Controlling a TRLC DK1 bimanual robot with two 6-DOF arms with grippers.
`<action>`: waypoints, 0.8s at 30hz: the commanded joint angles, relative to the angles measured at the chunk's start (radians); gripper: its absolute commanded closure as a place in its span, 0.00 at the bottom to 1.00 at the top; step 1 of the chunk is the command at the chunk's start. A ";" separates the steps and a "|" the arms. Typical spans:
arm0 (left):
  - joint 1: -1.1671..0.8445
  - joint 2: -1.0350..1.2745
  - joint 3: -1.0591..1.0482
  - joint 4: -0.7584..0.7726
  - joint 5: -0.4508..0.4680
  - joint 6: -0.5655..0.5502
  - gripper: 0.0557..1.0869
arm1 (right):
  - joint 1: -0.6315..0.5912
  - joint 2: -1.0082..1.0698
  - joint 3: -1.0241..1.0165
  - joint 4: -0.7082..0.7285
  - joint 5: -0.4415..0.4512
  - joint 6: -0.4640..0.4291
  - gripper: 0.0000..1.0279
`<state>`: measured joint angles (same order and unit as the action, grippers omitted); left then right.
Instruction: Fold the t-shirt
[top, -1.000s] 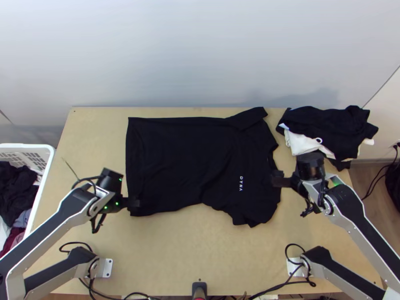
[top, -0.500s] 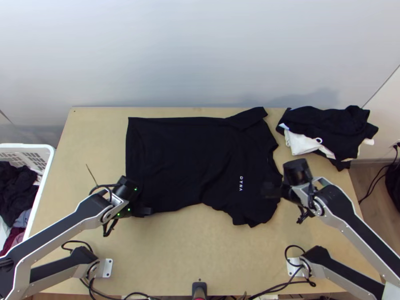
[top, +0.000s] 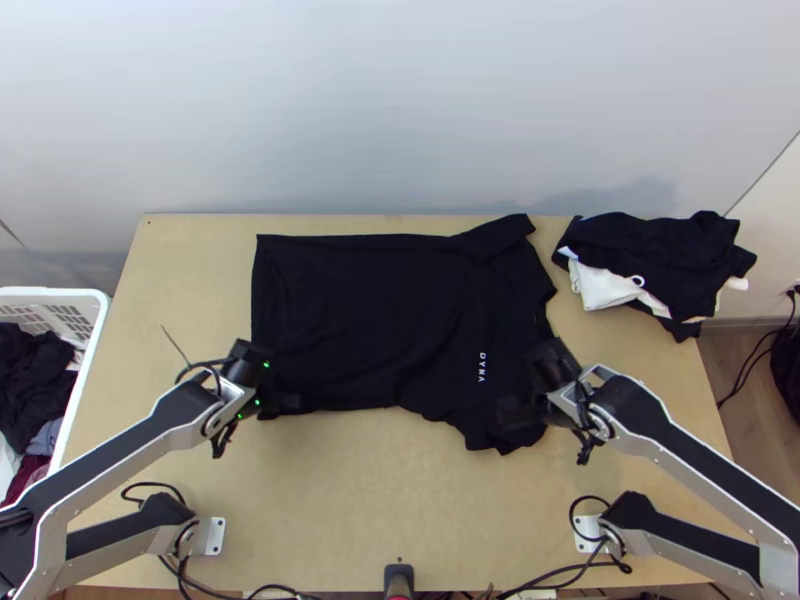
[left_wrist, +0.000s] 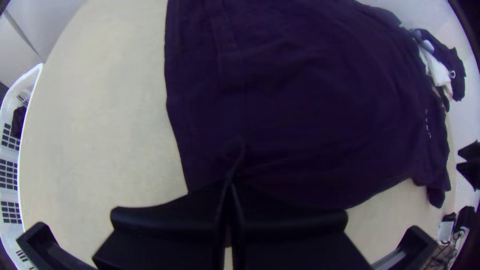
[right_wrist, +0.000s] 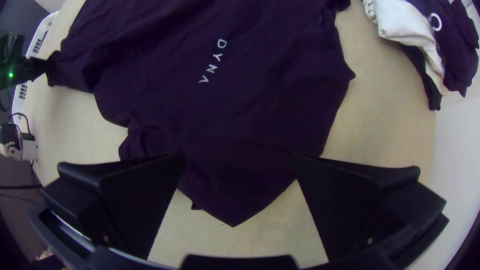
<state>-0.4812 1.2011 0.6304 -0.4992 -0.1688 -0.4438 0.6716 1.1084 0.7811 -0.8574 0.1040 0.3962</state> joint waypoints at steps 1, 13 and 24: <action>0.095 -0.020 0.041 -0.018 -0.003 0.024 0.96 | 0.063 0.011 -0.034 -0.023 -0.017 0.004 0.05; 0.144 -0.034 0.081 -0.067 -0.001 0.056 0.96 | 0.178 0.070 -0.077 -0.072 -0.063 0.004 0.05; 0.158 -0.052 0.080 -0.104 -0.001 0.065 0.96 | 0.171 0.125 -0.129 0.078 0.026 -0.007 0.48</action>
<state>-0.3344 1.1572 0.7105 -0.5861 -0.1703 -0.3843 0.8360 1.2045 0.6811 -0.8509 0.0738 0.4042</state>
